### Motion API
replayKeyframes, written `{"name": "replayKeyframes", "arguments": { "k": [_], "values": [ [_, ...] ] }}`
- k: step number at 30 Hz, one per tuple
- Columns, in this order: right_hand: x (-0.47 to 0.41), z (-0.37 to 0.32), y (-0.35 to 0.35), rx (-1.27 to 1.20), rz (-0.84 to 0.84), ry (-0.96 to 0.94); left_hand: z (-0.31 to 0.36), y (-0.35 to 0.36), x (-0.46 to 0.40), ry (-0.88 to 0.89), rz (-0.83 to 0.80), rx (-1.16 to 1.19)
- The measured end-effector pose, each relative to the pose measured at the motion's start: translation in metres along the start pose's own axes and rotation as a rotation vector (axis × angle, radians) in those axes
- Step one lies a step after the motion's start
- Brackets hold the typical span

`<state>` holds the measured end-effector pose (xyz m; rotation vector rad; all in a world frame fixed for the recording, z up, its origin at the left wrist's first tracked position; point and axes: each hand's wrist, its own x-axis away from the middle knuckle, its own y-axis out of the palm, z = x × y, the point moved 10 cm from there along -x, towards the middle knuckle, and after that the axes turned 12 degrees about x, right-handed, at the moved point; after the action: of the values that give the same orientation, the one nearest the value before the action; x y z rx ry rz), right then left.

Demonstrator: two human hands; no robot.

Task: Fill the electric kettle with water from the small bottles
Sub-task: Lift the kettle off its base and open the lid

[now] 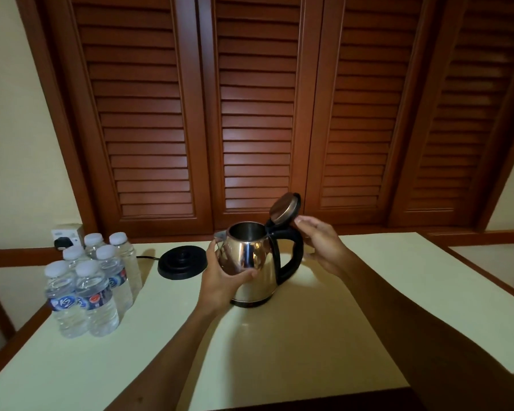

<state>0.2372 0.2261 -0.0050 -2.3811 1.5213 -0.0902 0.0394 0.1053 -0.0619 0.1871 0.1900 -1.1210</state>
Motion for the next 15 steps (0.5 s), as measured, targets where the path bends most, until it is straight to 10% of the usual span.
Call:
{"name": "replayKeyframes", "arguments": {
  "k": [15],
  "values": [
    [-0.001,0.02,0.012,0.129,-0.04,-0.224,0.013,-0.001,0.015,-0.078,0.139,-0.154]
  ]
}}
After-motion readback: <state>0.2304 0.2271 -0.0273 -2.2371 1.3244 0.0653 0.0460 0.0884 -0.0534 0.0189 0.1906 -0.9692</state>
